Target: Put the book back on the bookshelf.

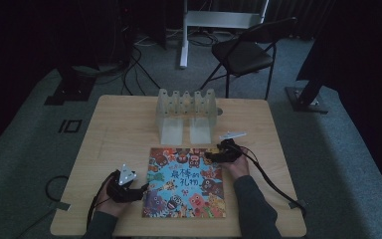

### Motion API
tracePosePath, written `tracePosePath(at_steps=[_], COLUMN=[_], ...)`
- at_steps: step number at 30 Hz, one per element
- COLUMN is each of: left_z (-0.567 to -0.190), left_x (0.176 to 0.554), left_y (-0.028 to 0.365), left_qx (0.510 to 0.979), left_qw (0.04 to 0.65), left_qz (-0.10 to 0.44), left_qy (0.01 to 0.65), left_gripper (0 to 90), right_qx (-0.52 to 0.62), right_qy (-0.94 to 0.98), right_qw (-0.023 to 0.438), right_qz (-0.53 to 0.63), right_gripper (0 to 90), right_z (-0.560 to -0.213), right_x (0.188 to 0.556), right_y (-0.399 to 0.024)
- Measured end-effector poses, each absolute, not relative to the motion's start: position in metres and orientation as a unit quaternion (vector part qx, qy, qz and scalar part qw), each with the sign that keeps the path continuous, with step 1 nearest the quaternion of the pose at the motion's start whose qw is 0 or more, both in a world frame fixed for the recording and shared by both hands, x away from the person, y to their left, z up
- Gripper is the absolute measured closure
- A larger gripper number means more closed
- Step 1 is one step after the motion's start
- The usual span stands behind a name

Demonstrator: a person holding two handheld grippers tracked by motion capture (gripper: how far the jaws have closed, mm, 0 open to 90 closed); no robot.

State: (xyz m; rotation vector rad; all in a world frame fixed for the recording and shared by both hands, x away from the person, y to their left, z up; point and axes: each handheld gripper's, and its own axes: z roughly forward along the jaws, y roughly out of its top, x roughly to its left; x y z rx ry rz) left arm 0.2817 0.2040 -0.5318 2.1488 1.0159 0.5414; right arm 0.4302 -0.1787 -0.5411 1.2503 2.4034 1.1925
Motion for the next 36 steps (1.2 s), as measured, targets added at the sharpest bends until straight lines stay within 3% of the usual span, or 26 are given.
tracePosePath(at_steps=[8, 17, 31, 36], left_z=[-0.529, -0.527, -0.523, -0.523], left_x=[0.27, 0.252, 0.228, 0.226], left_y=[0.188, 0.164, 0.124, 0.108], left_qx=[0.837, 0.857, 0.875, 0.883], left_qw=[0.353, 0.362, 0.372, 0.377], left_qz=[0.2, 0.189, 0.174, 0.143], left_qy=[0.368, 0.313, 0.255, 0.239], left_gripper=[15.6, 14.1, 2.3, 2.0], right_qx=[0.429, 0.428, 0.422, 0.419], right_qy=[0.797, 0.785, 0.768, 0.763], right_qw=[0.079, 0.076, 0.076, 0.074], right_qz=[0.419, 0.442, 0.476, 0.487], right_gripper=[25.0, 26.4, 27.4, 27.4], right_z=[-0.534, -0.524, -0.498, -0.488], right_x=[0.431, 0.429, 0.426, 0.425], right_y=[-0.183, -0.187, -0.189, -0.188])
